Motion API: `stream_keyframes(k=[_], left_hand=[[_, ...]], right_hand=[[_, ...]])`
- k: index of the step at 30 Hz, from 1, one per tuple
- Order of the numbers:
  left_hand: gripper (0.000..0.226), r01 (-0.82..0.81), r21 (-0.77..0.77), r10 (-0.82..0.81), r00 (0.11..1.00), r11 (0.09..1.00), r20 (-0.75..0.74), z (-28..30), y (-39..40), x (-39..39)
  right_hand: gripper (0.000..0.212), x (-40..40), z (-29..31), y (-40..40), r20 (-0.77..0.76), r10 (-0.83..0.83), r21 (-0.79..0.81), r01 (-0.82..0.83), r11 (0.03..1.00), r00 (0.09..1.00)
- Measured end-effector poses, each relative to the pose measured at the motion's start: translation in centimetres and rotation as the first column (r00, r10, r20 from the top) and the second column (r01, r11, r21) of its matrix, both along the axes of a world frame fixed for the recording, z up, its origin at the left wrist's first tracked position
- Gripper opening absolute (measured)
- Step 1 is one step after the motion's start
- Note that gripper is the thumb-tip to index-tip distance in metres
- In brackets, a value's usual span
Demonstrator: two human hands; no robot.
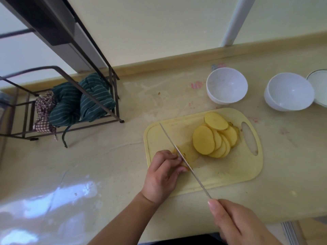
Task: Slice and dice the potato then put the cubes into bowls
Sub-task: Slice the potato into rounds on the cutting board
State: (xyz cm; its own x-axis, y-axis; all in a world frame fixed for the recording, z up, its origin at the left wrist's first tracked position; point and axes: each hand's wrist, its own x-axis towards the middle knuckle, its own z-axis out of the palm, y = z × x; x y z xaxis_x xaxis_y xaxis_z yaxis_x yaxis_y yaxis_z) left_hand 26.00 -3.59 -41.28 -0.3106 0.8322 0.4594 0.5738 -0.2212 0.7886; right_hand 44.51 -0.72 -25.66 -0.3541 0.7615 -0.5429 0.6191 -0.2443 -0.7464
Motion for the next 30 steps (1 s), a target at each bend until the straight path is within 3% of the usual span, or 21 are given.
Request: stream_keyframes(k=[2, 5, 10, 14, 16, 18, 20, 22, 23, 24, 26, 28, 30], left_hand=[[0.028, 0.014, -0.005, -0.014, 1.000, 1.000, -0.009, -0.1, 0.0, 0.0], [0.021, 0.037, 0.000, -0.037, 0.999, 0.999, 0.002, -0.2, -0.1, -0.1], [0.018, 0.027, -0.001, -0.027, 0.999, 1.000, 0.020, -0.1, -0.1, -0.3], [0.021, 0.032, 0.011, -0.032, 0.999, 0.999, 0.004, 0.0, 0.0, -0.1], [0.022, 0.036, 0.011, -0.036, 0.999, 0.999, 0.002, 0.1, 0.1, -0.2], [0.021, 0.043, 0.009, -0.043, 0.999, 0.999, -0.005, 0.2, 0.0, -0.2], [0.020, 0.033, 0.006, -0.033, 0.999, 0.999, -0.009, 0.3, -0.1, -0.3], [0.020, 0.016, -0.005, -0.016, 1.000, 1.000, 0.002, 0.3, -0.1, -0.2], [0.021, 0.011, -0.004, -0.011, 1.000, 1.000, 0.007, 0.3, -0.1, -0.1], [0.021, 0.007, 0.000, -0.007, 1.000, 1.000, 0.010, 0.3, -0.1, -0.1], [0.022, 0.008, 0.001, -0.008, 1.000, 1.000, 0.008, 0.3, -0.1, -0.1], [0.022, 0.004, -0.005, -0.004, 1.000, 1.000, 0.006, 0.4, -0.1, -0.2], [0.023, 0.000, -0.004, 0.000, 1.000, 1.000, 0.005, 0.5, -0.1, -0.2]], right_hand=[[0.072, 0.2, -0.1, -0.2, -0.013, -0.068, 0.012, 0.068, 0.998, 0.998], [0.065, -0.3, -0.6, 1.1, 0.087, 0.142, -0.034, -0.140, 0.990, 0.986], [0.054, -0.6, -2.2, 0.8, 0.036, 0.141, -0.001, -0.141, 0.990, 0.989], [0.047, 0.5, -2.4, -1.4, -0.126, -0.144, -0.003, 0.145, 0.990, 0.982], [0.050, 0.4, -2.7, -0.6, -0.035, -0.066, -0.041, 0.064, 0.997, 0.997], [0.051, -0.1, -2.7, 0.6, -0.040, 0.055, -0.065, -0.057, 0.996, 0.998], [0.056, -0.3, -2.9, 0.7, -0.064, 0.119, 0.003, -0.119, 0.993, 0.991], [0.051, 1.8, -3.2, -0.7, 0.044, 0.290, 0.158, -0.293, 0.943, 0.956], [0.042, 2.5, -3.0, -1.4, 0.114, 0.267, 0.218, -0.286, 0.933, 0.957], [0.035, 3.6, -3.6, -2.6, 0.227, 0.244, 0.376, -0.316, 0.871, 0.943], [0.030, 4.8, -4.3, -3.7, 0.268, 0.279, 0.488, -0.380, 0.786, 0.922], [0.033, 3.3, -4.2, -2.6, 0.192, 0.207, 0.364, -0.266, 0.893, 0.959], [0.042, 1.4, -4.5, -0.9, 0.076, 0.130, 0.007, -0.131, 0.991, 0.989]])
